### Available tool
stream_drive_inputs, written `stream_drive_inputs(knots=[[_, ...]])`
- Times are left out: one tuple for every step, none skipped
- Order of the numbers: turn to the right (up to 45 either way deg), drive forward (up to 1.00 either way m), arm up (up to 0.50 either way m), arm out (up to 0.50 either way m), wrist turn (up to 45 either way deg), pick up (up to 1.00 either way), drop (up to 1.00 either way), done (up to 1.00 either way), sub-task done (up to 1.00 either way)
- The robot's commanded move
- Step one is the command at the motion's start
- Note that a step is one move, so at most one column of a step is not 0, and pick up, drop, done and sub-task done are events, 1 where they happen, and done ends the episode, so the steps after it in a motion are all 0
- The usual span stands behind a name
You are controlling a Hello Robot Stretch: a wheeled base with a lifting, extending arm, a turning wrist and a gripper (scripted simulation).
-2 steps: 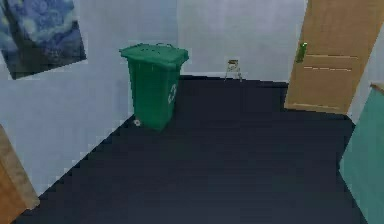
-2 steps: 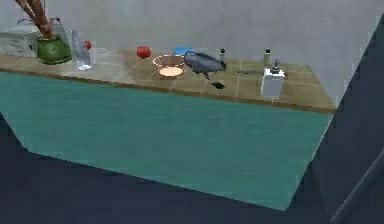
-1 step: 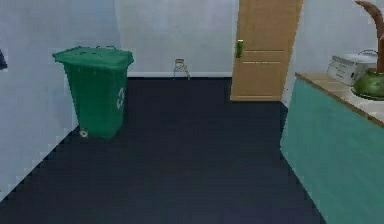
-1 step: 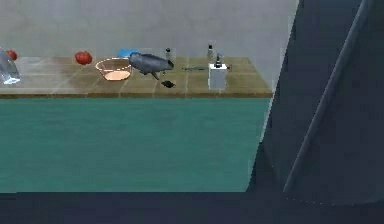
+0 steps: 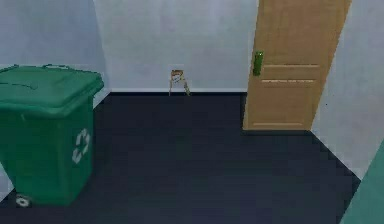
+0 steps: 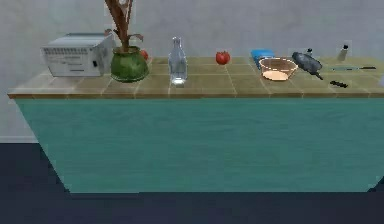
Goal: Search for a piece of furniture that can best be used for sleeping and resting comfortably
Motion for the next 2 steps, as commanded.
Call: stream_drive_inputs(knots=[[0.0,1.0,0.0,0.0,0.0,0.0,0.0,0.0,0.0],[3.0,0.0,0.0,0.0,0.0,0.0,0.0,0.0,0.0]])
